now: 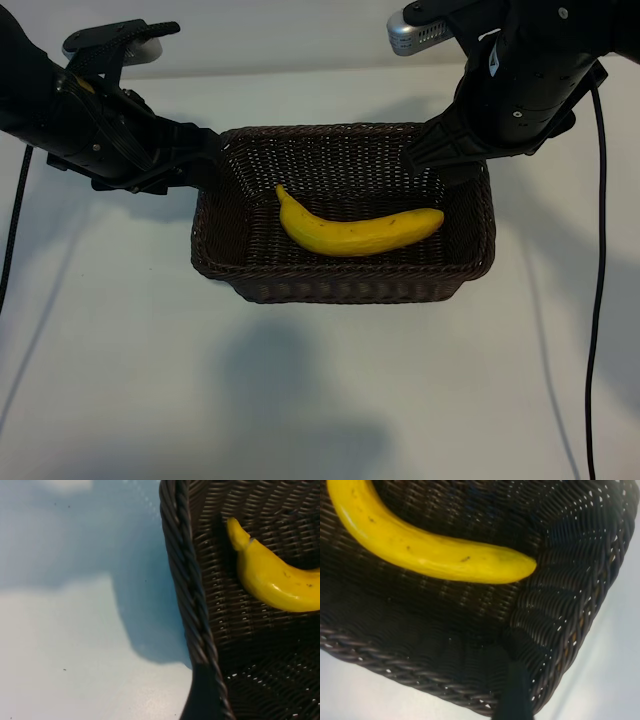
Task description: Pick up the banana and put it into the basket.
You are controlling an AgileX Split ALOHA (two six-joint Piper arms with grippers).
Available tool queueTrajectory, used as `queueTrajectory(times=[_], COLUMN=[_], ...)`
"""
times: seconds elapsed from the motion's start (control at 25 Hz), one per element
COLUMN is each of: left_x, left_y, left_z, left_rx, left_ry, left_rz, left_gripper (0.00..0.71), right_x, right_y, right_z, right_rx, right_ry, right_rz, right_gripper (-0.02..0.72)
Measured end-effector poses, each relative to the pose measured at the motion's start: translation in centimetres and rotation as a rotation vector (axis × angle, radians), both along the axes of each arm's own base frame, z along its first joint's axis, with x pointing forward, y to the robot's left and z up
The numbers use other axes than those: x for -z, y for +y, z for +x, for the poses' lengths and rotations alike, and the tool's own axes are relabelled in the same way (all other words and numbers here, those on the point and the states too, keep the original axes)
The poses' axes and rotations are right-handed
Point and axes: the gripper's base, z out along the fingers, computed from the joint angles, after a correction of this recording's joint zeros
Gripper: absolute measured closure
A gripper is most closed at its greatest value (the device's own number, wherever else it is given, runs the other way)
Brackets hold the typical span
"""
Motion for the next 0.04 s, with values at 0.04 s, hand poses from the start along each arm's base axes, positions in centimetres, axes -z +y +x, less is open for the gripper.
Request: queueTrajectory(times=[0.04], left_x=[0.00], left_y=[0.00], left_z=[0.00], left_rx=[0.000], left_ry=[0.000], left_rz=[0.000], left_gripper=[0.118], right_x=[0.00], right_y=[0.00], right_z=[0.00], right_rx=[0.000], right_ry=[0.000], right_rz=[0.000], right_gripper=[0.102])
